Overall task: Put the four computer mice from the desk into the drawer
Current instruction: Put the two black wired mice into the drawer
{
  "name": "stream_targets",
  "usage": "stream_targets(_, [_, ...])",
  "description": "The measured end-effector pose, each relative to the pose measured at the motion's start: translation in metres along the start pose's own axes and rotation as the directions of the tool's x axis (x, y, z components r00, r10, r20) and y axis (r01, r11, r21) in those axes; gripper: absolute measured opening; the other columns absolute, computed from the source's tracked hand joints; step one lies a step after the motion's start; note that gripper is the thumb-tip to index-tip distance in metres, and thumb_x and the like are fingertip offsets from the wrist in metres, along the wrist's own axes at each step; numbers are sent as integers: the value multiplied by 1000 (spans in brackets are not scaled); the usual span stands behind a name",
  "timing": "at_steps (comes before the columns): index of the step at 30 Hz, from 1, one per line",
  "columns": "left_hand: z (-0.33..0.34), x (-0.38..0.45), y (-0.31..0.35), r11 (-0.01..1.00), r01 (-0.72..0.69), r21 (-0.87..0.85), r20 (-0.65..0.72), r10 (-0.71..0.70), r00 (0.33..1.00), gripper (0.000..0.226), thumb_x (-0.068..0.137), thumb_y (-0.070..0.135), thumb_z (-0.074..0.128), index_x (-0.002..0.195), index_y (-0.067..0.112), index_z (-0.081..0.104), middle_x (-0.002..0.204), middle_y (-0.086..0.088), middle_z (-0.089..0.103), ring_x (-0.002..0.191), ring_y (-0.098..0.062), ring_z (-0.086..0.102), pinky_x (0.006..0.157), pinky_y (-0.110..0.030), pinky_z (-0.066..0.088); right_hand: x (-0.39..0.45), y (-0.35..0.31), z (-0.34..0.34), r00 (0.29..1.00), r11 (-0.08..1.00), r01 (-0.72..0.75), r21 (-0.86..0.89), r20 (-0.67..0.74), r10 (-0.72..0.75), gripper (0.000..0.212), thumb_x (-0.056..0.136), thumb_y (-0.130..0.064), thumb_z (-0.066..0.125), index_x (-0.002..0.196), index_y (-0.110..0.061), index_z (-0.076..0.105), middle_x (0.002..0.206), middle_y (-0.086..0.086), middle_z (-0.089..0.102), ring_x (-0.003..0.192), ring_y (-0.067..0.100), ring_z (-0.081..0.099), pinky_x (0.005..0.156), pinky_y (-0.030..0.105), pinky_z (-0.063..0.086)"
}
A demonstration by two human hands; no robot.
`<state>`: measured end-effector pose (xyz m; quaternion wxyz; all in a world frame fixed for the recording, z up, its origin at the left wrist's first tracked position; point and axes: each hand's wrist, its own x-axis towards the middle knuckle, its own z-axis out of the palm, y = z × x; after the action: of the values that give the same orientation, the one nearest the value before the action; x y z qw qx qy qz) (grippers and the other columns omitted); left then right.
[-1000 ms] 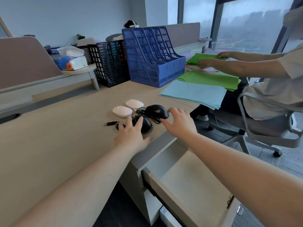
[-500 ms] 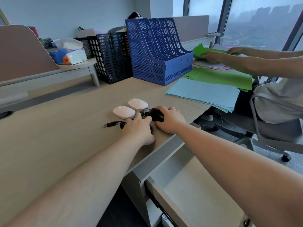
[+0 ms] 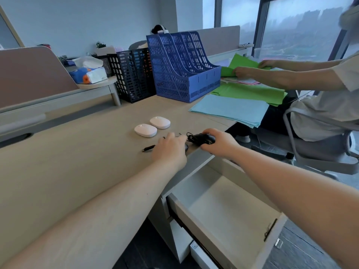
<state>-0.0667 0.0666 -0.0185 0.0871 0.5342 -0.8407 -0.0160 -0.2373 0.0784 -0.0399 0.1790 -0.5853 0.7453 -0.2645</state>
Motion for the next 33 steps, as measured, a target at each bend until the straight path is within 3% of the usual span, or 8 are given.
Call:
stream_targets(5, [-2, -29, 42, 996, -79, 41, 3, 79, 997, 25, 89, 11, 51, 112, 19, 53, 115, -10, 48, 107, -34, 49, 71, -36, 34, -37, 32, -17, 998, 999, -50, -12, 23, 50, 47, 83, -31, 64, 128, -25, 54, 121, 1, 64, 92, 18, 57, 76, 24, 41])
stream_targets(11, [28, -58, 87, 985, -161, 62, 62, 157, 986, 27, 90, 10, 53, 116, 15, 51, 122, -13, 48, 113, -37, 47, 75, -40, 38, -66, 65, -11, 991, 991, -115, -61, 67, 119, 39, 83, -35, 64, 120, -24, 58, 106, -1, 66, 91, 21, 61, 82, 33, 51])
stream_targets(16, [76, -71, 112, 981, -190, 48, 124, 183, 975, 31, 92, 6, 50, 122, 13, 50, 124, -14, 45, 114, -38, 45, 74, -40, 42, -72, 90, 4, 970, 979, -188, -80, 138, 198, 40, 85, -29, 61, 124, -21, 57, 108, 4, 65, 94, 23, 61, 86, 36, 52])
stream_targets(20, [114, -66, 113, 987, -151, 52, 185, 139, 973, 33, 91, 5, 52, 123, 13, 51, 124, -15, 47, 111, -37, 48, 77, -42, 47, -66, 109, 24, 952, 968, -239, -76, 177, 249, 36, 84, -29, 61, 118, -18, 59, 109, 9, 67, 99, 26, 63, 88, 40, 54])
stream_targets(24, [146, -50, 103, 987, -139, 77, 202, 121, 972, 30, 93, 5, 49, 122, 12, 52, 121, -15, 50, 108, -37, 50, 70, -40, 43, -55, 129, 43, 941, 963, -249, -102, 209, 266, 36, 84, -33, 60, 119, -23, 58, 102, 1, 66, 93, 21, 61, 77, 30, 49])
stream_targets(29, [173, -29, 86, 987, -104, 120, 214, 77, 974, 27, 95, 5, 45, 119, 11, 55, 117, -15, 51, 105, -38, 51, 65, -38, 40, -39, 143, 70, 933, 960, -255, -112, 233, 275, 39, 82, -35, 60, 119, -24, 57, 115, 7, 66, 105, 29, 62, 89, 39, 53])
stream_targets(33, [195, -23, 74, 986, -57, 154, 271, 14, 963, 34, 93, 2, 46, 124, 11, 53, 123, -16, 49, 113, -42, 48, 72, -41, 48, -27, 148, 95, 929, 957, -248, -148, 245, 279, 45, 78, -39, 60, 122, -32, 52, 118, 13, 56, 109, 36, 56, 92, 41, 52])
